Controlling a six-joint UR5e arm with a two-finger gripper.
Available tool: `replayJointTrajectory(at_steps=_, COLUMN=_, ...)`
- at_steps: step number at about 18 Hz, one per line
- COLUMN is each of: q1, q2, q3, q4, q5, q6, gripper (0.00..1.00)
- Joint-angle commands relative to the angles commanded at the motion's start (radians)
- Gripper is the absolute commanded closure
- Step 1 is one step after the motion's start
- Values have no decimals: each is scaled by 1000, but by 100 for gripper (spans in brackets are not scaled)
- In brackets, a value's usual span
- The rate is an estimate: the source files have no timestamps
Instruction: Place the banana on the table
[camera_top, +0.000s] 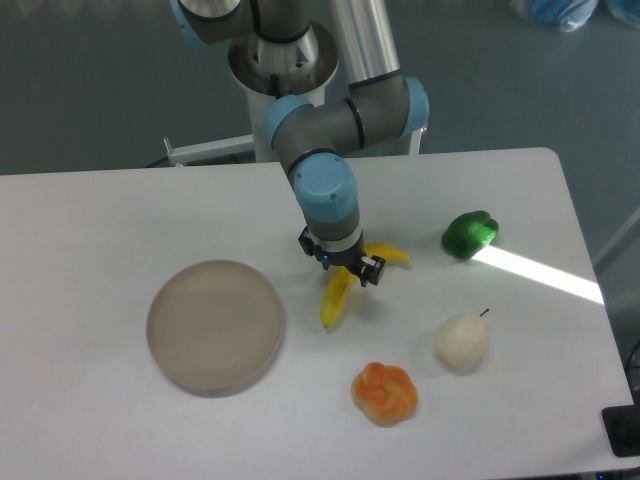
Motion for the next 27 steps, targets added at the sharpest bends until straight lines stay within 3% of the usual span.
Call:
replayJointTrajectory(at_steps=6, q1=61, q2=0, q3=81, q4=0, q5=-2, q6=-3, gripper=0)
replayJointTrajectory(at_steps=12, q1=150, q2=-76, q3=273, q4=6, q5=-12, q6=4, gripper=0)
replayJointTrajectory(at_steps=14, q1=170, q2=-109, q3=330, q4=6, q5=-11, q6=58, gripper=0)
replayJointTrajectory(at_steps=18, q1=241, q2=-115, q3=388, q4=2, q5=-21, q6=251, gripper=0)
replayJointTrajectory(at_steps=24, q1=321, q2=-138, q3=431, q4=0, q5=-51, q6=518, gripper=0)
replayJointTrajectory(at_steps=27, q1=350, q2=-146, q3=451, q4=3, q5=-54, q6=570, gripper=0)
